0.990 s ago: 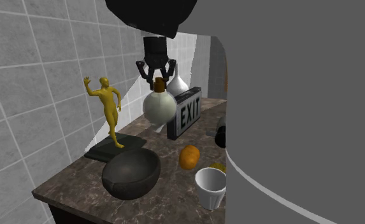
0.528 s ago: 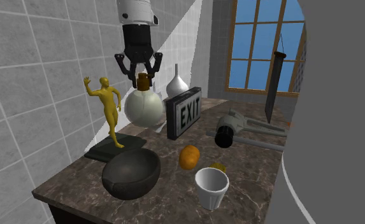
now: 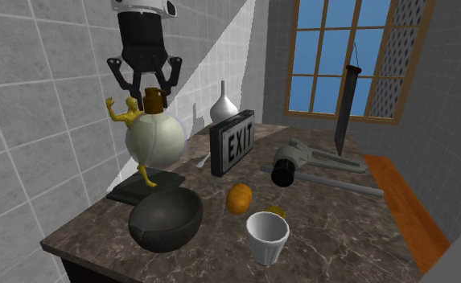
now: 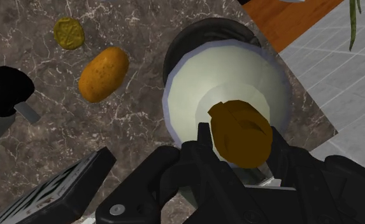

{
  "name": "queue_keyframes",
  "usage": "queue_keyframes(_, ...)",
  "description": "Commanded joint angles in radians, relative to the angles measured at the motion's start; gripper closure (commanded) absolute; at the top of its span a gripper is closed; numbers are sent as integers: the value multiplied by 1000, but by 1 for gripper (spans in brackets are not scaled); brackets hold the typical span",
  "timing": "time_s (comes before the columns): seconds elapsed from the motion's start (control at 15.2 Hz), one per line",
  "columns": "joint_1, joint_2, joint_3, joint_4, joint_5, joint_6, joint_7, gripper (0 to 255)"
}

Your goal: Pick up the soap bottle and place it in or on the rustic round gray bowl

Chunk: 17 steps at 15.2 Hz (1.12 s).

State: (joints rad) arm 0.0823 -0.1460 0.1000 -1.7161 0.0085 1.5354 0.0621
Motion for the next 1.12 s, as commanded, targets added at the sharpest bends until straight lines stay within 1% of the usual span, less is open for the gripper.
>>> queue_keyframes(0.0,2,-14,2,-35,2,21,5,255)
queue_keyframes(1.06,3,-35,3,-274,4,238,4,255)
